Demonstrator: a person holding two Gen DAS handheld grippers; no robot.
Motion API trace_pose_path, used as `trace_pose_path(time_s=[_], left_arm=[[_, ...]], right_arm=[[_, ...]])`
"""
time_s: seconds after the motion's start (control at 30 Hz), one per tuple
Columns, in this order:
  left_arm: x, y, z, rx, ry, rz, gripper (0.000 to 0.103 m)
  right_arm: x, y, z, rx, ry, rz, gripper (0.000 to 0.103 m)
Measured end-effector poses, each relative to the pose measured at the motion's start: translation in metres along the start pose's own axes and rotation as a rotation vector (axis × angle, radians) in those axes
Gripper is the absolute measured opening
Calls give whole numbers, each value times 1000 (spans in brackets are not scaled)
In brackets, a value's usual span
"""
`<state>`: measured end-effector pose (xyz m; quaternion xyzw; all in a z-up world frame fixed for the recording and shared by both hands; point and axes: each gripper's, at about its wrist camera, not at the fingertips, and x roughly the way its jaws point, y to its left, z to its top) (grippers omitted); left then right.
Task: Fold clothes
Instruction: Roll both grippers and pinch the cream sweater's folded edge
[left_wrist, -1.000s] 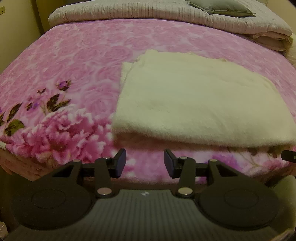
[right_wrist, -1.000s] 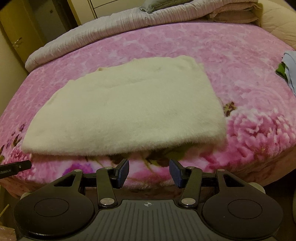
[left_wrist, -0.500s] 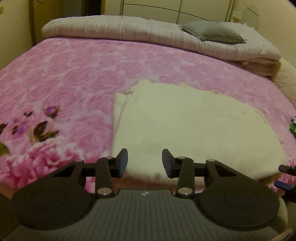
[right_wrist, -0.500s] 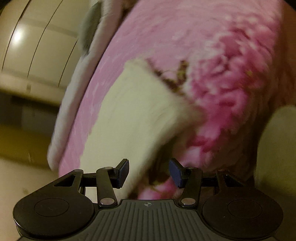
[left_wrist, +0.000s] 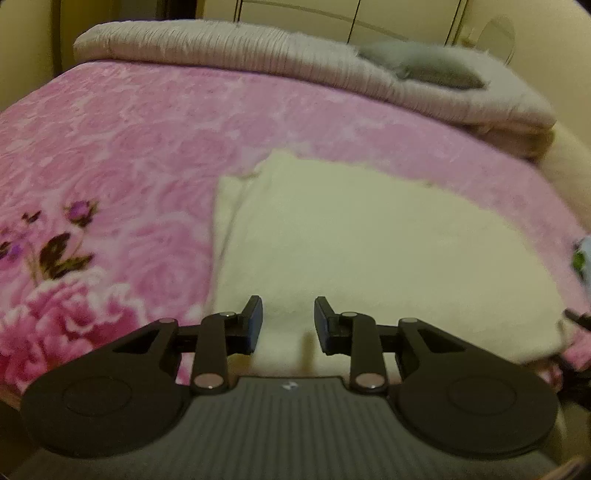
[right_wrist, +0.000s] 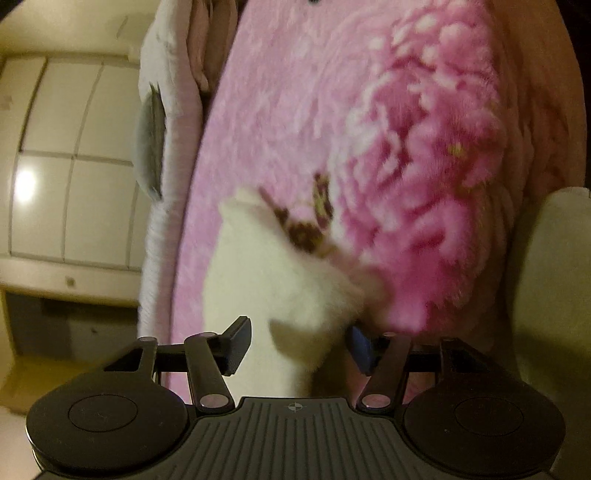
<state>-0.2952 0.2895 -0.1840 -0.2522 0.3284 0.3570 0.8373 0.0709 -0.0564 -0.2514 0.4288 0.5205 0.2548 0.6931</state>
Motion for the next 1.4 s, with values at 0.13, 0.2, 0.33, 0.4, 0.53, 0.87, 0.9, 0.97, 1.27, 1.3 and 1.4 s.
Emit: trace_pose_path(time_s=[0.13, 0.2, 0.33, 0.4, 0.53, 0.87, 0.9, 0.97, 1.27, 1.3, 1.4], left_arm=[[9, 3, 2, -19, 40, -5, 24], [16, 8, -3, -50, 55, -13, 23], [13, 11, -4, -63, 51, -31, 23], [12, 16, -3, -82, 55, -48, 23], [10, 37, -1, -191, 68, -113, 22], [-12, 77, -3, -348, 19, -191, 16], [-13, 79, -4, -354, 19, -190, 16], [-13, 82, -5, -367, 24, -194, 16], [-15, 70, -1, -428, 51, -338, 25], [-12, 66, 1, -437, 54, -367, 28], [7, 53, 8, -497, 92, -456, 30]], right_arm=[[7, 2, 2, -21, -10, -9, 60], [12, 4, 2, -21, -18, -1, 60], [19, 10, 2, -54, -27, -13, 55], [27, 24, 0, -160, -21, -95, 32], [32, 75, -22, -569, -45, -249, 17], [25, 151, -244, -1925, -38, -57, 13], [33, 146, -256, -1971, 31, -56, 13], [49, 138, -280, -2059, 168, -58, 22], [14, 157, -231, -1881, 255, 126, 67], [8, 166, -210, -1782, 237, 147, 67], [1, 177, -143, -1439, 194, 127, 67]])
